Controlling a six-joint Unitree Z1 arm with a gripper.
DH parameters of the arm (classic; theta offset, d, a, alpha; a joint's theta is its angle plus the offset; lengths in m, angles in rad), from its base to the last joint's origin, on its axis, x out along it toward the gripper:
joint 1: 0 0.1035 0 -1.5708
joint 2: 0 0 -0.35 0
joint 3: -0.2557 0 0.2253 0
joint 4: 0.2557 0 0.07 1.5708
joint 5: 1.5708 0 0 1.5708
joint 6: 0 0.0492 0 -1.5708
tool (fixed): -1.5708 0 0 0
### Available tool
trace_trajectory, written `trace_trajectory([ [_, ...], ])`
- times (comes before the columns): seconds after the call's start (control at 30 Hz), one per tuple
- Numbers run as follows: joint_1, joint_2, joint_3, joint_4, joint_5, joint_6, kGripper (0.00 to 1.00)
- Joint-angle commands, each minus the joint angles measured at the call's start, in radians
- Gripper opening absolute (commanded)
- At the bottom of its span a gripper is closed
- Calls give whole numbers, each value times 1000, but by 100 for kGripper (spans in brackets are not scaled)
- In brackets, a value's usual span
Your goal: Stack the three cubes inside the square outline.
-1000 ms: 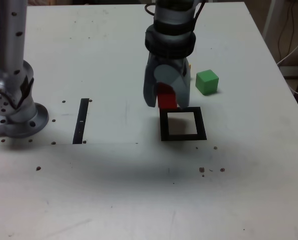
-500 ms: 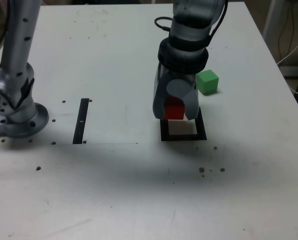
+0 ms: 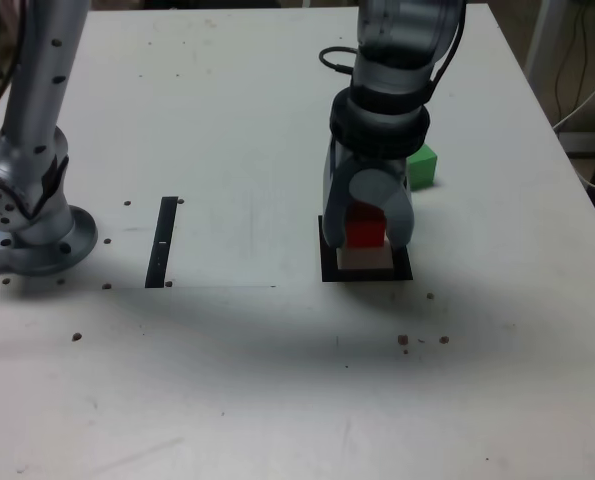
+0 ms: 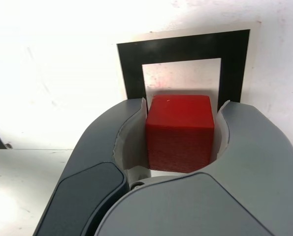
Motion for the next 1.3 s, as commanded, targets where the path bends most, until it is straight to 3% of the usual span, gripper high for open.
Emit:
trace_trajectory([
  [0.0,2,9,3,-14,-2,2,52],
  [0.13,5,12,8,-33,0,3,57],
  [0.73,28,9,76,-60,-30,-2,58],
  [1.0,15,-43,89,-89,21,-24,99],
  [1.27,4,-103,95,-84,65,-41,100],
])
